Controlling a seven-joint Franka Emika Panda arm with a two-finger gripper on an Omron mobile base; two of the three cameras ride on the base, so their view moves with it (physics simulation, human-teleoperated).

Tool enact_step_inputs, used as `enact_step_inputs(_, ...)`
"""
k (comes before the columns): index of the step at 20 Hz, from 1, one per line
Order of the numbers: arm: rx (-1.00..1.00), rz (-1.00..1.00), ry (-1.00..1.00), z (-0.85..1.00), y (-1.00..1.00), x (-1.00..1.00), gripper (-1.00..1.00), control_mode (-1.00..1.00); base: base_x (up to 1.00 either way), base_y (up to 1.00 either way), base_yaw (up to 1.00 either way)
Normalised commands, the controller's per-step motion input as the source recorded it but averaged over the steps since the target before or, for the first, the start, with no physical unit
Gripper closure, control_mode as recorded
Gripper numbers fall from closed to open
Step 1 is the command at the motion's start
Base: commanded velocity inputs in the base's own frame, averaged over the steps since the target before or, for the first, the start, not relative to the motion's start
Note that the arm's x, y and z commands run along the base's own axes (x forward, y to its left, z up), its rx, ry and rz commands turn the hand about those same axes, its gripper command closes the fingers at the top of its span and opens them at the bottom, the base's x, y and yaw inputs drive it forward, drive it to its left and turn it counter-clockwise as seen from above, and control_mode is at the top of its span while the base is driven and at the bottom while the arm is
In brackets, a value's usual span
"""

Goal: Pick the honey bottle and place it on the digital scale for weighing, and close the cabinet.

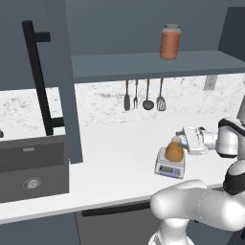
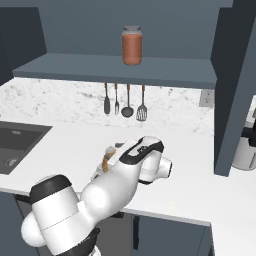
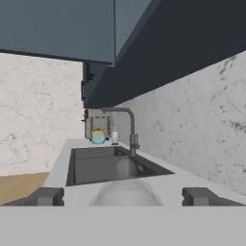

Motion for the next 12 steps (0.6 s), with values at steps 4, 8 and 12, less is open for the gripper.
enact_step_inputs(4,0.00,-0.04,-0.22,0.16,0.00,-0.23,-1.00,-1.00,0.00,0.00,0.00)
enact_step_inputs(8,0.03,-0.05,-0.29,0.32,-0.07,-0.33,-1.00,-1.00,0.00,0.00,0.00)
enact_step_inputs(12,0.10,-0.05,-0.34,0.51,-0.25,-0.35,-1.00,-1.00,0.00,0.00,0.00)
